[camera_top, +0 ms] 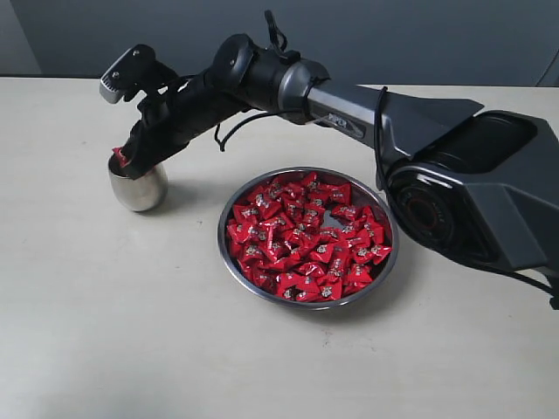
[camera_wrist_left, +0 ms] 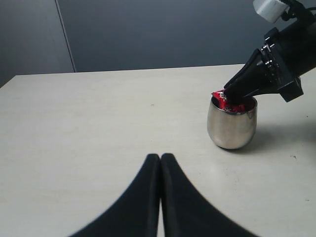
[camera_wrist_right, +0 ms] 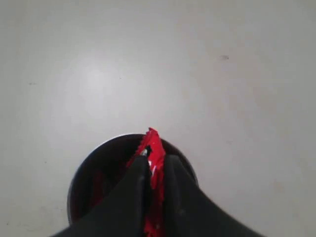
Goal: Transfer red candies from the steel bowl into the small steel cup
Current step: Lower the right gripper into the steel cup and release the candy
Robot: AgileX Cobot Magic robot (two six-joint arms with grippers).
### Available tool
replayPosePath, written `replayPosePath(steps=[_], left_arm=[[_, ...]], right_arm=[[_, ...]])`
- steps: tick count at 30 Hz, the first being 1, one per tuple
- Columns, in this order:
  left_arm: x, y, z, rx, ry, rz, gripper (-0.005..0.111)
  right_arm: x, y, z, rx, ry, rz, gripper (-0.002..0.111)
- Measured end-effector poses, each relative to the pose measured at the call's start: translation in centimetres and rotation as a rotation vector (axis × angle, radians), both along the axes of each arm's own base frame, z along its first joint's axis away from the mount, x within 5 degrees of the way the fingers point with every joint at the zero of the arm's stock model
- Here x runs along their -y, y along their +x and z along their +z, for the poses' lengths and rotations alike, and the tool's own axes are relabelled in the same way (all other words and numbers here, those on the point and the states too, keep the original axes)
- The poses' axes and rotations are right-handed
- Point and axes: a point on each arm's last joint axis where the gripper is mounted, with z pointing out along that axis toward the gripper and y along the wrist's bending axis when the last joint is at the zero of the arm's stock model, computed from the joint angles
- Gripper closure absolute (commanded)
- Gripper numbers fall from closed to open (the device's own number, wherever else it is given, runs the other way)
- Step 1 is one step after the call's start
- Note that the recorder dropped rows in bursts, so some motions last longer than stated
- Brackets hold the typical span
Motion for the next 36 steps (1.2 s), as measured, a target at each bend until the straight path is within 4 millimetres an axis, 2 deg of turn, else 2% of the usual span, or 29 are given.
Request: replayPosePath(steps=[6, 8, 10, 14, 15, 24, 27, 33, 36], left_arm=[[0.0, 0.0, 0.0, 0.0, 0.0, 0.0, 0.106], [0.0, 0.0, 0.0, 0.0, 0.0, 0.0, 0.106], [0.0, 0.0, 0.0, 0.0, 0.0, 0.0, 0.106], [0.0, 0.0, 0.0, 0.0, 0.0, 0.0, 0.106], [0.0, 0.0, 0.0, 0.0, 0.0, 0.0, 0.106], [0.0, 0.0, 0.0, 0.0, 0.0, 0.0, 0.106], [0.0, 0.0, 0.0, 0.0, 0.0, 0.0, 0.106], [0.0, 0.0, 0.0, 0.0, 0.0, 0.0, 0.106], [0.0, 0.0, 0.0, 0.0, 0.0, 0.0, 0.106]], right_arm=[[0.0, 0.1, 0.0, 0.004, 0.003, -0.005, 0.109], [0.0, 0.1, 0.0, 0.004, 0.003, -0.005, 0.106], [0.0, 0.0, 0.0, 0.002, -0.001, 0.0, 0.097], [0.1, -0.2, -0.2, -0.007, -0.022, 0.023, 0.071], [0.1, -0.2, -0.2, -0.008, -0.025, 0.027, 0.069], [0.1, -0.2, -0.2, -0.009, -0.029, 0.027, 0.069], [0.2, -0.3, 0.5, 0.0, -0.021, 0.029, 0.069], [0.4, -0.5, 3.7, 0.03, 0.018, 0.019, 0.069], [0.6, -0.5, 4.6, 0.04, 0.012, 0.005, 0.069]])
